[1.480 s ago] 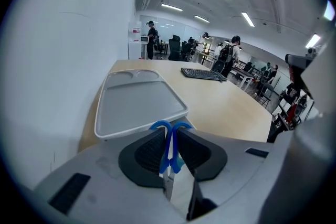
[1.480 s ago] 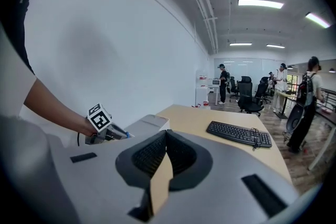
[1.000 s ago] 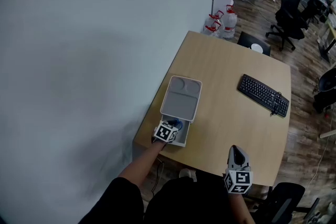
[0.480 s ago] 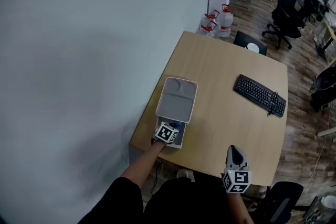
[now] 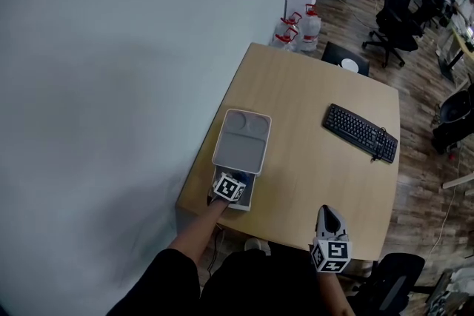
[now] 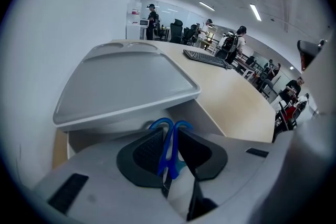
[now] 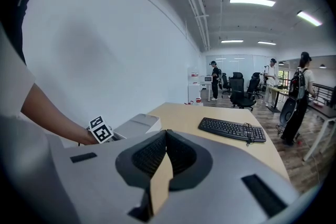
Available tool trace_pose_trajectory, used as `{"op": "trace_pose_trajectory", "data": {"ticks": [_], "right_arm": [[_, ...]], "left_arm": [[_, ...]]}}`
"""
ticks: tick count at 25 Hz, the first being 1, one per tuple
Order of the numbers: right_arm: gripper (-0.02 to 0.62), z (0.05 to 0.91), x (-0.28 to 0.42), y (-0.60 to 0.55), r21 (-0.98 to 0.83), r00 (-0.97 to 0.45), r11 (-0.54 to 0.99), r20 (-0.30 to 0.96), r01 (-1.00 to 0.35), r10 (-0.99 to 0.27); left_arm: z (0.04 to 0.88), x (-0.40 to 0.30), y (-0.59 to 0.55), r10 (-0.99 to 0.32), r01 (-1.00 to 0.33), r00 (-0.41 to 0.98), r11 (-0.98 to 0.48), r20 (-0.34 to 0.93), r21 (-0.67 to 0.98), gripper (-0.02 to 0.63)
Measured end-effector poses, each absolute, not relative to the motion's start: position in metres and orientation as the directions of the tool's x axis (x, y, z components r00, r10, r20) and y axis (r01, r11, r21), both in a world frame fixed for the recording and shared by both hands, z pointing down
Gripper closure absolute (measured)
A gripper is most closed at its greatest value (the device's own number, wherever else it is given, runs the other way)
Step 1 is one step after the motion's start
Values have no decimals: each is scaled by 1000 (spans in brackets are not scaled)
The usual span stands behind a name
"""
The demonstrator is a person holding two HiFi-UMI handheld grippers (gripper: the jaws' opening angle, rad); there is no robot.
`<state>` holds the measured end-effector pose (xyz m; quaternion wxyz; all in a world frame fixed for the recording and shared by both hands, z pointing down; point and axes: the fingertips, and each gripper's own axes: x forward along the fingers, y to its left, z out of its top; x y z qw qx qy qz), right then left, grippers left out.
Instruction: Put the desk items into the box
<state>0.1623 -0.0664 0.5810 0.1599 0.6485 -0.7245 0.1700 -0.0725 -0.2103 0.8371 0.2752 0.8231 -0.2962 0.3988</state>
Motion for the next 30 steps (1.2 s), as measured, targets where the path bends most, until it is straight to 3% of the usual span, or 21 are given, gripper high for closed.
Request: {"op": "trace_pose_trajectory", "data": {"ticks": [15, 25, 30], "right_arm": [[535, 574, 150, -73, -46, -121, 113, 426, -993, -897], [535, 557, 128, -40, -22, -131, 135, 430, -991, -893], [535, 562, 140, -15, -10, -88, 93, 451, -996, -888]], "left_arm": [[815, -75, -207, -291, -699, 574, -661, 765, 273, 486], [713, -98, -170, -498, -753, 656, -486, 567, 444, 486], [659, -98, -136, -576, -750, 661, -488, 480, 447, 488]]}}
